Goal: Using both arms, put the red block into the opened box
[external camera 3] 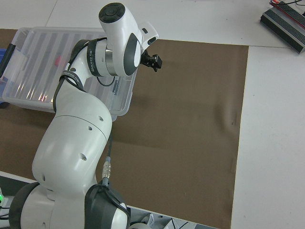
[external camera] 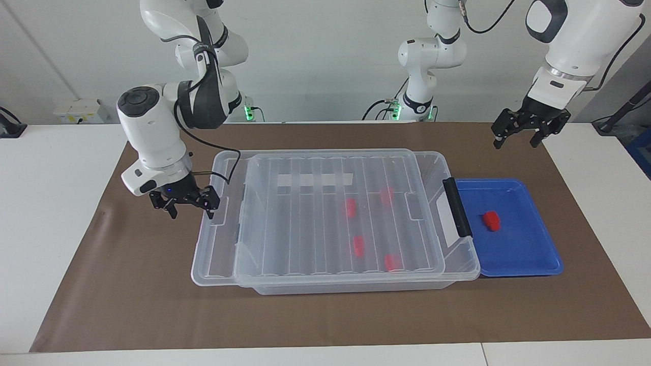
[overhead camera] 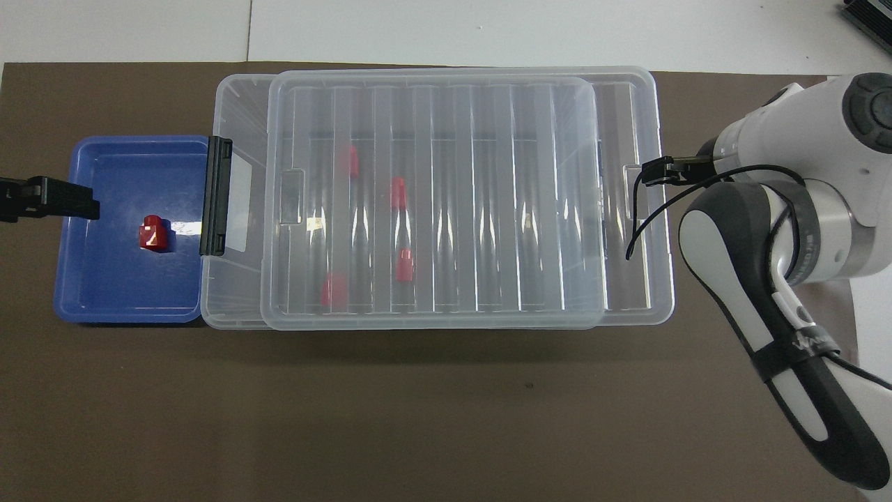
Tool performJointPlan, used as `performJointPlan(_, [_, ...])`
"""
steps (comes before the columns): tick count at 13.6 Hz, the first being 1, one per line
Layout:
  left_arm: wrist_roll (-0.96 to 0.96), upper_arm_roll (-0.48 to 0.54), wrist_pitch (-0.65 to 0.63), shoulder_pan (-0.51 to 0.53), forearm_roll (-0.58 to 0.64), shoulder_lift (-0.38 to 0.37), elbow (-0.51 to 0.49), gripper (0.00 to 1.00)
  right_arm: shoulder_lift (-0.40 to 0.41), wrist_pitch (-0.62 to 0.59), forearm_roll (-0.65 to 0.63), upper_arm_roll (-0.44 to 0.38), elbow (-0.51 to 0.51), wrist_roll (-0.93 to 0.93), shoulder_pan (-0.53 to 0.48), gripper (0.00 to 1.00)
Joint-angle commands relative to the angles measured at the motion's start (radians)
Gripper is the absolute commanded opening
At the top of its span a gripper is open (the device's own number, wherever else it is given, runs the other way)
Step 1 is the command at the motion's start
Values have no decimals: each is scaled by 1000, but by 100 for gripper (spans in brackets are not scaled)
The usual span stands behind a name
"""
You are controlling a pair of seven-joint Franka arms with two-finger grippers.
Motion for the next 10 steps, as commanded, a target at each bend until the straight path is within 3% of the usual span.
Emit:
performJointPlan(1, [-15, 9, -11, -13, 18, -5, 7, 100, -8, -22, -20, 5, 1, -7, -24, 100])
performJointPlan(10, [-15, 9, 0, -13, 48, -8, -2, 100, -11, -47, -55, 3, 1, -10, -61, 100])
